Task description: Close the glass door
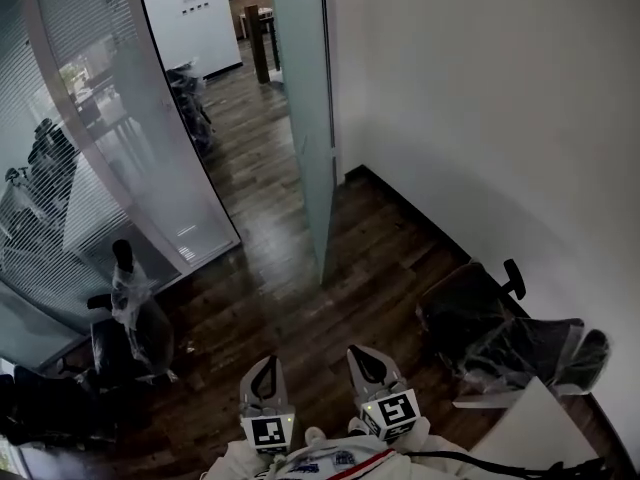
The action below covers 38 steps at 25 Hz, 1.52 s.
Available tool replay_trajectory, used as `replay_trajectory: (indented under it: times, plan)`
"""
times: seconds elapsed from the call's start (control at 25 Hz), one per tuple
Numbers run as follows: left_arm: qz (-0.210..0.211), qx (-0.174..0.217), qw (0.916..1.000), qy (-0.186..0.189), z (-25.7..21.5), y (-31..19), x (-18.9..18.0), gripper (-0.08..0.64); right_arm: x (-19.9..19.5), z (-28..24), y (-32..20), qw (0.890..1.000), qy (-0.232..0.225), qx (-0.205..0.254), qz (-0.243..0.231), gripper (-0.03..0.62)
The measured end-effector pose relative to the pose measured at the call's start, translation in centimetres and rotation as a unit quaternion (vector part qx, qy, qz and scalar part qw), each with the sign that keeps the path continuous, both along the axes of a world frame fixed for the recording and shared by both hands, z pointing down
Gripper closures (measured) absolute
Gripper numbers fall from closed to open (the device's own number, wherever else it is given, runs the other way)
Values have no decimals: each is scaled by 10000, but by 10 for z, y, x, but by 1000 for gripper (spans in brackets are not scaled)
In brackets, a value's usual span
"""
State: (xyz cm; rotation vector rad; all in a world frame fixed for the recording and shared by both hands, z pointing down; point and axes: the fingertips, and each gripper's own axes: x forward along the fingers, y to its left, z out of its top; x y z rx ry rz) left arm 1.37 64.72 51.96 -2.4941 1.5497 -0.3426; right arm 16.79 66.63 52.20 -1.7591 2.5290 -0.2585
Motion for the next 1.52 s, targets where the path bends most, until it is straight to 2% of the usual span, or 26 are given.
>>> replay_trajectory:
  times: [0.4, 0.6, 0.88, 1.2, 1.52]
  plan:
    - [206, -80, 9997, -91, 6, -24, 55, 558, 59, 13, -15, 9997, -38, -106, 222, 586]
    - [283, -219, 9993, -108, 0, -36, 71, 558, 75, 26, -30, 9990, -109, -256, 348, 586]
    - [177, -310, 9993, 97, 9, -90, 55, 558, 57, 34, -83, 9992, 51, -311, 237, 586]
    - [304, -193, 9993, 107, -3, -169, 30, 558, 35, 19, -156, 9986, 223, -295, 384, 586]
    - [374, -313, 9987, 157, 9, -217, 8, 558, 8, 28, -203, 9979, 258, -431, 404, 586]
